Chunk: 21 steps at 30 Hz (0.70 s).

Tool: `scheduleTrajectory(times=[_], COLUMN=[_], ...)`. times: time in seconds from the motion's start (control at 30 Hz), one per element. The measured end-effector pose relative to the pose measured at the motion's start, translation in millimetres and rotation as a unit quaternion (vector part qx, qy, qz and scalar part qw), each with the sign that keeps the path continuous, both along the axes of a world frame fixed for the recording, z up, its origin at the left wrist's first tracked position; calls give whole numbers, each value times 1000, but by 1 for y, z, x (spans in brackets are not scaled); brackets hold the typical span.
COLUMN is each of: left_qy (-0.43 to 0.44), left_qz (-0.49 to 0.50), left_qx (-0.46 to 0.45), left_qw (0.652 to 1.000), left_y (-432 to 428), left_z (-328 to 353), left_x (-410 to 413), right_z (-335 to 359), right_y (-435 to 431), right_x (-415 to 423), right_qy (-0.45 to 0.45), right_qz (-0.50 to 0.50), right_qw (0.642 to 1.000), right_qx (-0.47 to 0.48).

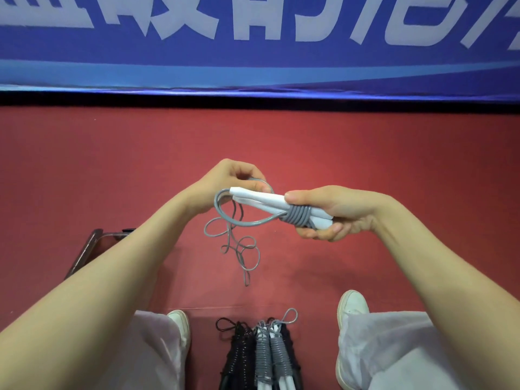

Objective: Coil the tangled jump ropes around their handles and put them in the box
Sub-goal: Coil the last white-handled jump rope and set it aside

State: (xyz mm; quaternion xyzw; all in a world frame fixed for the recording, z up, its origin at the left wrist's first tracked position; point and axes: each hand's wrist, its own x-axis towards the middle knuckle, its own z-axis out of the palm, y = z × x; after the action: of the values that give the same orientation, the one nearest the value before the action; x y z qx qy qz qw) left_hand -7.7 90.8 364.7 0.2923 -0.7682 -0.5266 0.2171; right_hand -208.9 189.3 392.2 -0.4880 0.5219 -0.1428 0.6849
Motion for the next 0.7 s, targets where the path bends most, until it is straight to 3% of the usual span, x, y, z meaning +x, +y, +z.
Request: scheduleTrajectory(times=[0.13,0.27,0.3,0.37,0.43,0.53,0.63,0.7], left_qy=[-17,-16,-18,-25,-8,-11,28,63], left_qz=[-6,42,64,78,57,22,20,60], left_qx=[-1,-26,-29,-1,125,297,306,311], left_qw=[1000,999,997,997,991,955,951,946], left_y=[0,6,7,11,17,23,20,16], left_z=[2,2,4,6,3,0,-1,-1], left_x=[1,-7,-9,-15,-23,-30,-31,-29], right_z=[-4,-13,-14,-20,-28,-31,-22,-17], right_y=[1,-3,-4,-7,-9,-15,-15,-11], right_x=[1,4,4,2,1,2,2,3], right_qy=[73,211,276,424,510,512,459,405], right_qz=[45,22,8,-23,-72,-144,-192,-207], right_qw=[996,970,947,863,779,731,732,753], right_qx=[-24,-120,-166,-273,-358,-428,-465,-476])
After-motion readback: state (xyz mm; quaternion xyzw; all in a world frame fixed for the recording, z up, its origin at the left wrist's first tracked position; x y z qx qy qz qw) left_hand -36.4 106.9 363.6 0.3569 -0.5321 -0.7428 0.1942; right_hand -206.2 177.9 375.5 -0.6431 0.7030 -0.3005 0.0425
